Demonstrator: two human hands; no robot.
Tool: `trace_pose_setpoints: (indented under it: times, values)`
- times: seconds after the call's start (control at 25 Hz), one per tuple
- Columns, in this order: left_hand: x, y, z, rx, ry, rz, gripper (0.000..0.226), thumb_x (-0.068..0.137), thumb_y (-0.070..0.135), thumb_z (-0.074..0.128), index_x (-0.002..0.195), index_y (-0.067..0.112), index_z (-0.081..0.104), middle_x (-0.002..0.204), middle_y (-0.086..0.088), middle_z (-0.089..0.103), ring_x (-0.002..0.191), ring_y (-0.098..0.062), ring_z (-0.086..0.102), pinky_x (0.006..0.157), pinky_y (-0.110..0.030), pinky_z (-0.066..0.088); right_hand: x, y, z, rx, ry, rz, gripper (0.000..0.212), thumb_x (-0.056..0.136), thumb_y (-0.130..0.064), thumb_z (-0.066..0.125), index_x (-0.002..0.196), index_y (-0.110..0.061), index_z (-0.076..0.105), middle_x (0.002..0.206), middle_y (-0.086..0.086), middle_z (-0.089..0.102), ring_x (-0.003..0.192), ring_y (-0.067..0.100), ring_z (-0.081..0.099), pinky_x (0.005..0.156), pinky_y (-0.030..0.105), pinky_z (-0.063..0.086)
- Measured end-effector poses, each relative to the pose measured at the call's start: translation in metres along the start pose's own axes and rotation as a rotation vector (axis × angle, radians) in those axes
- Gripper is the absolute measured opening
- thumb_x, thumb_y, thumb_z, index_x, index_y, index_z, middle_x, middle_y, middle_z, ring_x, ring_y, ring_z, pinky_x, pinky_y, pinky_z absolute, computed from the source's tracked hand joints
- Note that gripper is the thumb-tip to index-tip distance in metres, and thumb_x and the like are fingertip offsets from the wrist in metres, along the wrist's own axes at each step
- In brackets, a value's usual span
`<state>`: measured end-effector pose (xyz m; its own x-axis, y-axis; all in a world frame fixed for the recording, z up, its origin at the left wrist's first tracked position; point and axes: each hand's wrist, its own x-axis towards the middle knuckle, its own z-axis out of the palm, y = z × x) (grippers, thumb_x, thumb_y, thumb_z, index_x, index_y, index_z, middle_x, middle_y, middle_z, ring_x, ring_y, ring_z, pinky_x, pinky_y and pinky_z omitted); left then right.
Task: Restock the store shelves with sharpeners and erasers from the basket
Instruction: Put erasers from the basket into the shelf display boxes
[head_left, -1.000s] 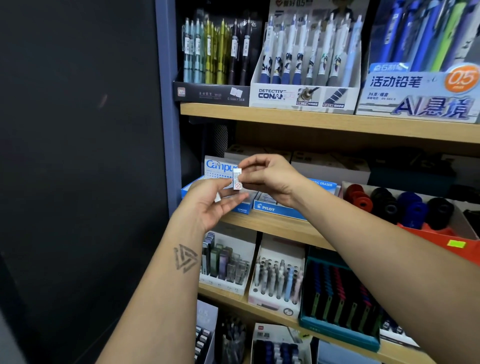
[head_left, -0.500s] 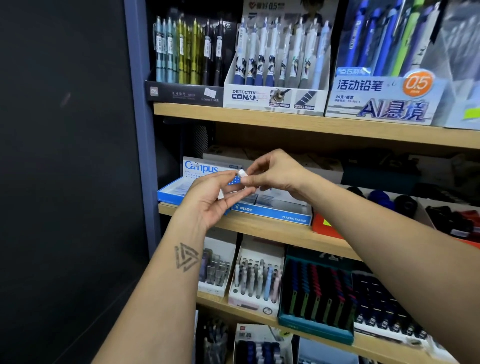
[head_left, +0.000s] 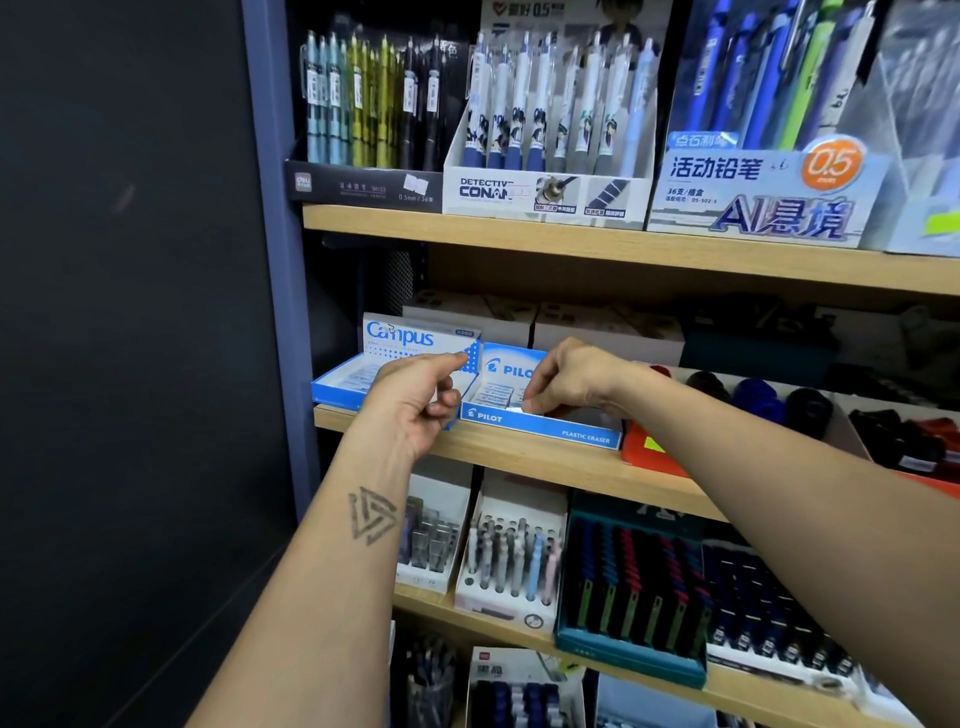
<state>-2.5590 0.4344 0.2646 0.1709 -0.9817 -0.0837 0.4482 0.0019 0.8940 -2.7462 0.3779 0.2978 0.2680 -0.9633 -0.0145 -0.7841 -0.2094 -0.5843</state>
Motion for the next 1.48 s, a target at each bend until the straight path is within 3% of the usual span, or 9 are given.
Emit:
trace_pose_setpoints:
  times: [0.32,0.56,0.64,0.8,1.0,1.08,1.2,1.32,1.48]
  values:
    - [-0.002,-0.002,0.002,0.005,0.021,-0.011,0.013,0.089,0.001,0.067,0.084,0.005,0.056,0.072,-0.006,0.044,0.039,-0.007,0.037,0.033,-0.014,0.022,0.008,-0.005,0.004,0.192,-0.008,0.28,0.037,0.069,-0.007,0.089,0.103,-0.004,0.074,0.094,0.012,0.076,0.09,0.027,0.072,0.085,0.04,0.06]
    - [-0.008,-0.001,0.003,0.015,-0.096,-0.12,0.027,0.098,0.027,0.052,0.1,0.002,0.062,0.069,-0.006,0.049,0.05,-0.011,0.042,0.036,-0.018,0.027,0.004,-0.008,0.006,0.172,-0.03,0.289,0.019,0.085,0.001,0.068,0.101,-0.006,0.075,0.103,0.009,0.074,0.09,0.021,0.069,0.077,0.032,0.06]
    - [-0.012,0.0,0.004,-0.056,-0.121,-0.143,0.034,0.095,0.021,0.04,0.105,-0.002,0.063,0.075,-0.009,0.051,0.056,-0.014,0.042,0.04,-0.02,0.03,0.004,-0.008,0.006,0.126,-0.033,0.283,0.02,0.083,-0.002,0.074,0.103,-0.008,0.075,0.1,0.007,0.073,0.091,0.02,0.068,0.074,0.031,0.059]
    - [-0.015,0.0,0.004,-0.14,-0.092,-0.104,0.041,0.087,0.002,0.035,0.119,-0.007,0.06,0.083,-0.013,0.055,0.058,-0.016,0.046,0.047,-0.023,0.034,0.009,-0.009,0.004,0.129,-0.026,0.322,0.031,0.077,-0.003,0.082,0.107,-0.004,0.072,0.101,0.012,0.074,0.095,0.026,0.071,0.09,0.041,0.059]
    - [-0.014,-0.001,0.005,-0.099,-0.069,-0.091,0.018,0.097,-0.006,0.044,0.107,-0.005,0.06,0.1,-0.022,0.06,0.078,-0.026,0.06,0.054,-0.024,0.052,0.012,-0.014,0.007,0.144,-0.04,0.425,0.037,0.079,0.002,0.079,0.114,-0.004,0.069,0.104,0.014,0.071,0.095,0.026,0.07,0.092,0.036,0.057]
    - [-0.01,-0.001,0.005,-0.113,-0.079,-0.074,0.016,0.097,-0.009,0.045,0.105,-0.007,0.06,0.11,-0.028,0.061,0.089,-0.033,0.065,0.056,-0.027,0.059,0.009,-0.019,0.009,0.11,0.031,0.381,0.031,0.081,0.001,0.077,0.11,-0.003,0.069,0.102,0.015,0.071,0.091,0.024,0.07,0.089,0.036,0.058]
    - [-0.008,-0.001,0.006,-0.132,-0.109,-0.04,0.025,0.096,-0.018,0.039,0.109,-0.008,0.057,0.119,-0.034,0.058,0.097,-0.04,0.066,0.064,-0.034,0.063,0.003,-0.027,0.01,0.241,0.207,0.115,0.017,0.088,-0.004,0.07,0.105,-0.002,0.069,0.099,0.019,0.073,0.075,0.021,0.068,0.075,0.033,0.059]
    - [-0.01,-0.001,0.007,-0.087,-0.084,0.033,0.03,0.093,-0.02,0.044,0.119,-0.008,0.054,0.123,-0.032,0.057,0.104,-0.042,0.066,0.07,-0.038,0.063,-0.01,-0.033,0.008,0.566,0.047,-0.094,0.017,0.09,-0.01,0.071,0.106,-0.004,0.071,0.099,0.018,0.073,0.074,0.019,0.068,0.067,0.029,0.058]
    - [-0.01,-0.002,0.006,-0.081,-0.016,0.07,0.03,0.091,-0.019,0.052,0.119,-0.009,0.052,0.118,-0.032,0.06,0.102,-0.042,0.067,0.068,-0.034,0.063,-0.012,-0.023,0.012,0.361,0.012,-0.287,0.035,0.075,0.004,0.081,0.107,-0.007,0.073,0.105,0.015,0.073,0.08,0.015,0.068,0.082,0.032,0.06]
